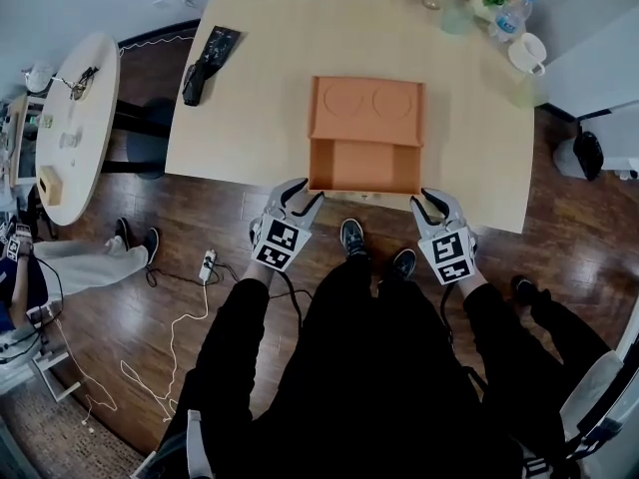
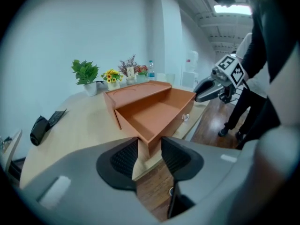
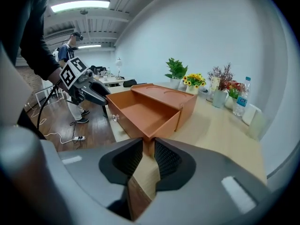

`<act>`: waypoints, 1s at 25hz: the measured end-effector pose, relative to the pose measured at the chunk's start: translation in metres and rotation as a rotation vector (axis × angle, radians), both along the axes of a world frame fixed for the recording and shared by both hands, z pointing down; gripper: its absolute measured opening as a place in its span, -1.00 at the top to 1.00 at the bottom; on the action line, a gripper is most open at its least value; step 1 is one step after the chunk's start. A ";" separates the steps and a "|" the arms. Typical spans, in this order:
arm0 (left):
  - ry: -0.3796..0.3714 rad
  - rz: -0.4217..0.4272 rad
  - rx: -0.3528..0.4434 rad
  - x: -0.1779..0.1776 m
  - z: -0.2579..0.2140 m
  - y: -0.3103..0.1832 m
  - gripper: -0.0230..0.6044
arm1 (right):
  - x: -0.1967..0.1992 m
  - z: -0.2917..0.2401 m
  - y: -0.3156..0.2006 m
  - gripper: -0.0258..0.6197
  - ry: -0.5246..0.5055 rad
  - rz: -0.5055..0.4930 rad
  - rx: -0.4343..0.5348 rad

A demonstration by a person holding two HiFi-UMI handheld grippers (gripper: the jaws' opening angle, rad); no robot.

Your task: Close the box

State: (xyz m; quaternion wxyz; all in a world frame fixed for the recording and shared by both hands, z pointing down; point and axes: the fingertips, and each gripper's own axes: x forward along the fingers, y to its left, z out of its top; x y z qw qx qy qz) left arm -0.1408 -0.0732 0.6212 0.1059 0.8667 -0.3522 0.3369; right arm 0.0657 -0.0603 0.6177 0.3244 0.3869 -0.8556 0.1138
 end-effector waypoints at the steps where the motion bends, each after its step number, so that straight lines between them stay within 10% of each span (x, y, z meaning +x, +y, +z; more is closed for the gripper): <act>1: -0.008 0.015 -0.004 -0.002 0.001 -0.001 0.50 | -0.001 0.000 0.000 0.67 -0.003 0.005 -0.003; 19: -0.059 -0.086 0.054 -0.007 0.001 -0.062 0.54 | -0.005 -0.004 -0.046 0.68 0.026 0.103 0.020; 25: -0.151 -0.122 0.136 -0.017 0.001 -0.095 0.51 | -0.006 0.006 -0.072 0.13 0.027 0.122 -0.006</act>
